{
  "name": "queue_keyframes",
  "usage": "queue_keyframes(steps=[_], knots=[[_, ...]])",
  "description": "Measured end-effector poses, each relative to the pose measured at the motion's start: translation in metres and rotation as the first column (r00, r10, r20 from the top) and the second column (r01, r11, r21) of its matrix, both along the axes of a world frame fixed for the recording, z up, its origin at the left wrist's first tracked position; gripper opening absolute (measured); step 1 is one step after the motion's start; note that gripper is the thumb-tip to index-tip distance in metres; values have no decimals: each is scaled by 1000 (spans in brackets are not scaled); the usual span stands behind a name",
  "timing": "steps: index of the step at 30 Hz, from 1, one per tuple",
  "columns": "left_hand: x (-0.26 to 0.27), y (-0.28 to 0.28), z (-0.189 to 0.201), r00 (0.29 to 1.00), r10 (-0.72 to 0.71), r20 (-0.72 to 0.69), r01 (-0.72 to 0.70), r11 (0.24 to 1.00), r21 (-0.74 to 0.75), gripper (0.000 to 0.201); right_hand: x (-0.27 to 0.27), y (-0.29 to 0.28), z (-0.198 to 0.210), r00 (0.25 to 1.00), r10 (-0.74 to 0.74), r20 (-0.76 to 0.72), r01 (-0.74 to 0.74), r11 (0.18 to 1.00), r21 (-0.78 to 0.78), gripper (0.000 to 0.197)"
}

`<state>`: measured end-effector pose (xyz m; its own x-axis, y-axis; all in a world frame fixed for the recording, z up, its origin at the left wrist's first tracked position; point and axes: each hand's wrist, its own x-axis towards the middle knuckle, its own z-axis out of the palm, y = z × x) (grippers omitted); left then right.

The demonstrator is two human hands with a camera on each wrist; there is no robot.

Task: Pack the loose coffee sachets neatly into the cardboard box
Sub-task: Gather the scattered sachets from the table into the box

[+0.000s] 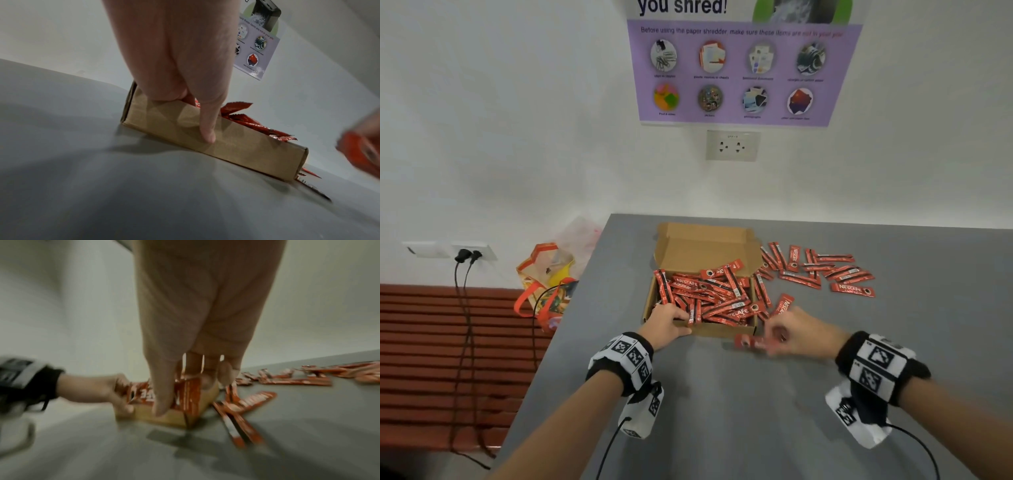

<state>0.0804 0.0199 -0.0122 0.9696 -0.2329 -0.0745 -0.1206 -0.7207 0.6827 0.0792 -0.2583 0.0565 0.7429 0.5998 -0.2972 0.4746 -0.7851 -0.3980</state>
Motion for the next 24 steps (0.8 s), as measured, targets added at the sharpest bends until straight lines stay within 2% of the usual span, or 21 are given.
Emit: queue_keyframes(steps=[4, 7, 10, 12, 14, 16, 18, 19, 21, 24], knots=[[-2, -2, 5, 1000, 11, -18, -12, 1000, -14, 12, 20, 40, 20, 986, -104, 131, 77, 979, 190, 14], [-3, -2, 7, 1000, 10, -25, -10, 1000, -13, 12, 30, 66, 17, 952, -158, 264, 111, 976, 186, 30], [-4, -3, 7, 1000, 16, -23, -17, 1000, -14, 12, 42, 62, 5, 879, -310, 363, 249, 946, 206, 27], [-4, -3, 5, 1000, 18, -20, -18, 1000, -14, 10, 51, 44, -7, 867, -401, 296, 378, 916, 134, 37], [-4, -3, 5, 1000, 20, -8, -20, 1000, -5, 9, 56, 24, -22, 871, -483, 90, 487, 873, -33, 66], [-2, -3, 2, 1000, 23, 6, -23, 1000, -2, 10, 57, 12, -34, 861, -507, -42, 486, 843, -231, 93], [-1, -3, 1, 1000, 21, 5, -21, 1000, 1, 13, 56, 8, -43, 880, -474, -40, 435, 836, -334, 110], [0, -3, 0, 1000, 17, 0, -17, 1000, 7, 14, 56, 9, -45, 888, -459, -17, 427, 840, -334, 113], [1, -2, -1, 1000, 13, -12, -13, 1000, 12, 16, 56, 9, -51, 890, -455, 23, 442, 850, -286, 106], [0, -2, 1, 1000, 12, -15, -12, 1000, 18, 17, 59, 10, -52, 880, -474, 36, 474, 867, -153, 72]])
